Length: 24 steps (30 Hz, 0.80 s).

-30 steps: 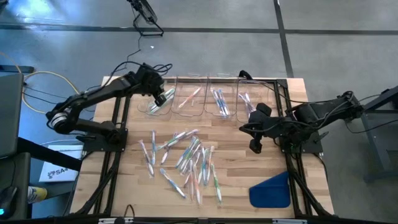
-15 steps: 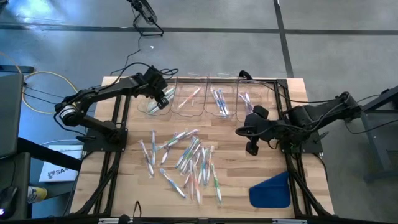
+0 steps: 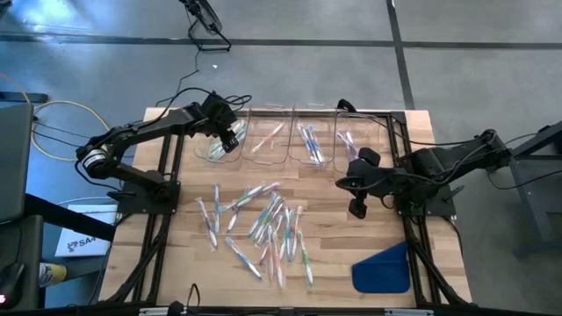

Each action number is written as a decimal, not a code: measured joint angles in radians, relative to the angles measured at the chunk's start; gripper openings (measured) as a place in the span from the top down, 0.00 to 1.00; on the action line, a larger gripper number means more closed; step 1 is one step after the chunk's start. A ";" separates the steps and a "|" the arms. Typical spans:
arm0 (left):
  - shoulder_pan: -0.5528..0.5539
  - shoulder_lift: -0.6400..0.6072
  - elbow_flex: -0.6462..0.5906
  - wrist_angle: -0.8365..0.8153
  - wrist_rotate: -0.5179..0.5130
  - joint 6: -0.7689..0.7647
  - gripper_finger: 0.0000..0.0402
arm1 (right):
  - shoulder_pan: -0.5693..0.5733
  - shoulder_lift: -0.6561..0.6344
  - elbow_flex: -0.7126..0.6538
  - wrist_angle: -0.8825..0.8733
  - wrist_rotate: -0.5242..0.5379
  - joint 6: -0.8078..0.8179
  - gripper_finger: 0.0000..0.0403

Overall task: Pick & Place Toothbrushes
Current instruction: Put the green toothbrush into the left transparent bin

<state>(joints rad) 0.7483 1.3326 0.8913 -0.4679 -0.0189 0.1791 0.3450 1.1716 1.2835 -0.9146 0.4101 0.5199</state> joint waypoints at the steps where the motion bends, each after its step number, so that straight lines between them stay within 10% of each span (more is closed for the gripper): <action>1: 0.000 -0.002 0.000 0.000 0.000 0.000 0.55 | 0.000 -0.008 0.000 0.000 0.001 0.000 0.99; 15: -0.028 -0.132 -0.001 0.031 0.094 0.101 0.55 | 0.002 -0.118 0.000 -0.013 0.193 0.003 1.00; 24: -0.212 -0.301 -0.002 0.163 -0.098 0.196 0.55 | 0.002 -0.194 -0.071 -0.006 0.234 0.005 1.00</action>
<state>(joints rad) 0.5366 1.0314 0.8895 -0.3051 -0.1172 0.3753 0.3470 0.9775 1.2128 -0.9205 0.6438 0.5245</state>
